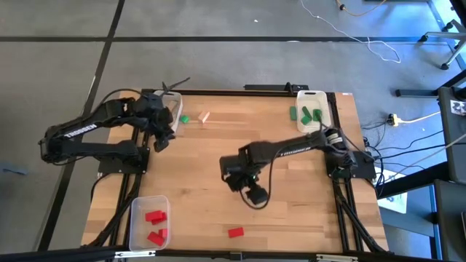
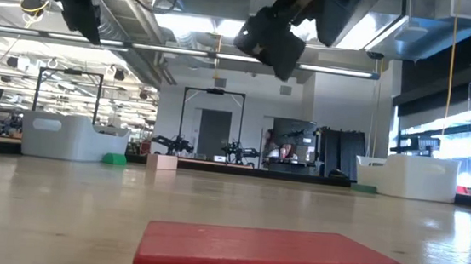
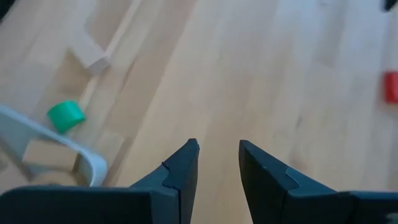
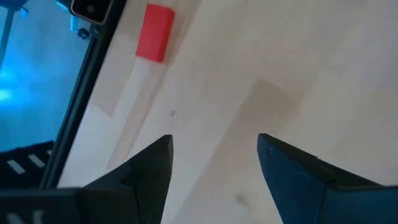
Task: Sort & place blocks by color
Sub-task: Put the red block into the transparent bin
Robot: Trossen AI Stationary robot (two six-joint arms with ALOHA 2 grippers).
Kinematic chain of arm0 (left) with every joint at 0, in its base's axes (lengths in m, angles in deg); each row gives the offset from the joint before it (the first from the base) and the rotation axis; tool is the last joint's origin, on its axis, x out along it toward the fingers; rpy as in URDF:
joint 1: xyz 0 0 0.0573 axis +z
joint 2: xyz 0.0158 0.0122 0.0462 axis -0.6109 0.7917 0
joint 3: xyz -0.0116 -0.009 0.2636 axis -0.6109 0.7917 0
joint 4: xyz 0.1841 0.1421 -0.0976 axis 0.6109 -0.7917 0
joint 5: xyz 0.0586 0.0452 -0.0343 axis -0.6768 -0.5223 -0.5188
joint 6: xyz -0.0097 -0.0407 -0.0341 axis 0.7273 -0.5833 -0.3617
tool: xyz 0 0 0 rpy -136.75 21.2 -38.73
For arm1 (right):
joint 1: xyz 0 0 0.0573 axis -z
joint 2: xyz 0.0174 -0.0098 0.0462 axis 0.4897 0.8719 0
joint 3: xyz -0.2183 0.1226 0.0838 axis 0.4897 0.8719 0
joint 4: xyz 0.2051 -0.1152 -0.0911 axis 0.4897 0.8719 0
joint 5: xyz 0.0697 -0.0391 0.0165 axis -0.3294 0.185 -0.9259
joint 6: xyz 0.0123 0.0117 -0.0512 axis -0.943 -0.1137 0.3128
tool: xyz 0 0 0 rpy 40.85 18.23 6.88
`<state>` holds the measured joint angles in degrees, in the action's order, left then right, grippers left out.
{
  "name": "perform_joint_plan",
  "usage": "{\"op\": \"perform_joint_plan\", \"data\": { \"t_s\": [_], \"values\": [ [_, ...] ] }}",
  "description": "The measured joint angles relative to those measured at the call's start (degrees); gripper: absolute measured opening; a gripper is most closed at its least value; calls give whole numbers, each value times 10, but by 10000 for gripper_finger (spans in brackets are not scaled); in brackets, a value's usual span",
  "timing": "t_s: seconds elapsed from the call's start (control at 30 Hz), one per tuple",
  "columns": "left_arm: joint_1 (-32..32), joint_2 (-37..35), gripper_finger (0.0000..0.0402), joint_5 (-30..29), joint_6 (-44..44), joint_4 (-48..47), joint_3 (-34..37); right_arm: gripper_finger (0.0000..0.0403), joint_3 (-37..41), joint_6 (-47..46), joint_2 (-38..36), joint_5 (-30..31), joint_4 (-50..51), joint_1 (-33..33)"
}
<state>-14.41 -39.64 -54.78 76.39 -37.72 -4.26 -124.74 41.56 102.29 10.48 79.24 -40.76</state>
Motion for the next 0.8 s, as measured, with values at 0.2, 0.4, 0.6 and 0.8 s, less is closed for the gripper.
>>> {"op": "perform_joint_plan", "data": {
  "t_s": [0.2, 0.4, 0.6, 0.8],
  "values": [
    [-12, -27, 108, 28, 65, -13, 0, 234, 0, -95, 42, 0, -89, -38],
    [-12, -54, 108, 30, 119, -67, 0, 234, 0, -182, 79, 6, -209, -89],
    [-12, -77, 108, 30, 129, -86, 0, 234, 0, -192, 100, 62, -239, -143],
    [-12, -97, 108, 30, 119, -86, 0, 234, 0, -200, 99, 164, -247, -173]
  ]
}}
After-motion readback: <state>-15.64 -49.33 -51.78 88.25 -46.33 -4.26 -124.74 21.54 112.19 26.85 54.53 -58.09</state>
